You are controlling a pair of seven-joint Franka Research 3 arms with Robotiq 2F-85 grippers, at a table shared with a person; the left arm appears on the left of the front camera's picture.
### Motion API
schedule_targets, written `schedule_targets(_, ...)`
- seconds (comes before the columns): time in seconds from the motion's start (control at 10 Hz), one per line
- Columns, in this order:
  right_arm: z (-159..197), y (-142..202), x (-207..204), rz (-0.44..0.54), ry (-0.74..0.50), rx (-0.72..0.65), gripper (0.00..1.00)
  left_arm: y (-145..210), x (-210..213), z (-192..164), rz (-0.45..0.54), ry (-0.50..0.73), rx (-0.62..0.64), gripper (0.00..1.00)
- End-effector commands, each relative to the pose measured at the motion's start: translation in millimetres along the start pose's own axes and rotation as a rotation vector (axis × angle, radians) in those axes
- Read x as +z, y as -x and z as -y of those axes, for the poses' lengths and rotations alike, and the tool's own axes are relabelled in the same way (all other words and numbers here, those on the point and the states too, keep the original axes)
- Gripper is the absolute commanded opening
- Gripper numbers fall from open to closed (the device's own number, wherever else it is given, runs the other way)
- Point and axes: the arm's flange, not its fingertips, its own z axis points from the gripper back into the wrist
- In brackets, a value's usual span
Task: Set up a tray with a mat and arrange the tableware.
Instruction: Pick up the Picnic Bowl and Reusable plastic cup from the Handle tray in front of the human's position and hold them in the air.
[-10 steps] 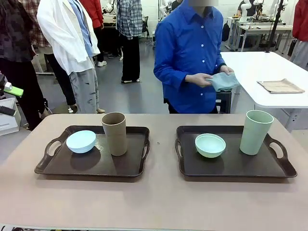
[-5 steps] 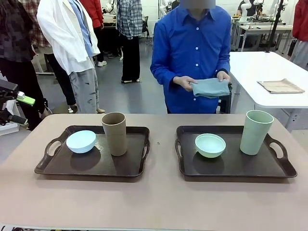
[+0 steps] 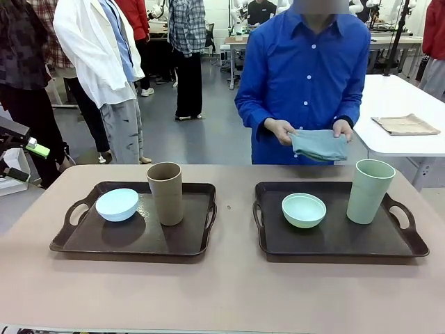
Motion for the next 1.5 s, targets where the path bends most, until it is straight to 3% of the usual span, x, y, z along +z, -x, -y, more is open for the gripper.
schedule_targets(0.0, 2.9, 3.0, -0.4, -0.014, -0.004, -0.013, 1.00, -0.4, -3.4, 0.3, -0.004, 0.050, -0.004, 1.00)
schedule_targets(1.4, 2.9, 3.0, -0.4, -0.014, -0.004, -0.013, 1.00, -0.4, -3.4, 0.3, -0.004, 0.050, -0.004, 1.00)
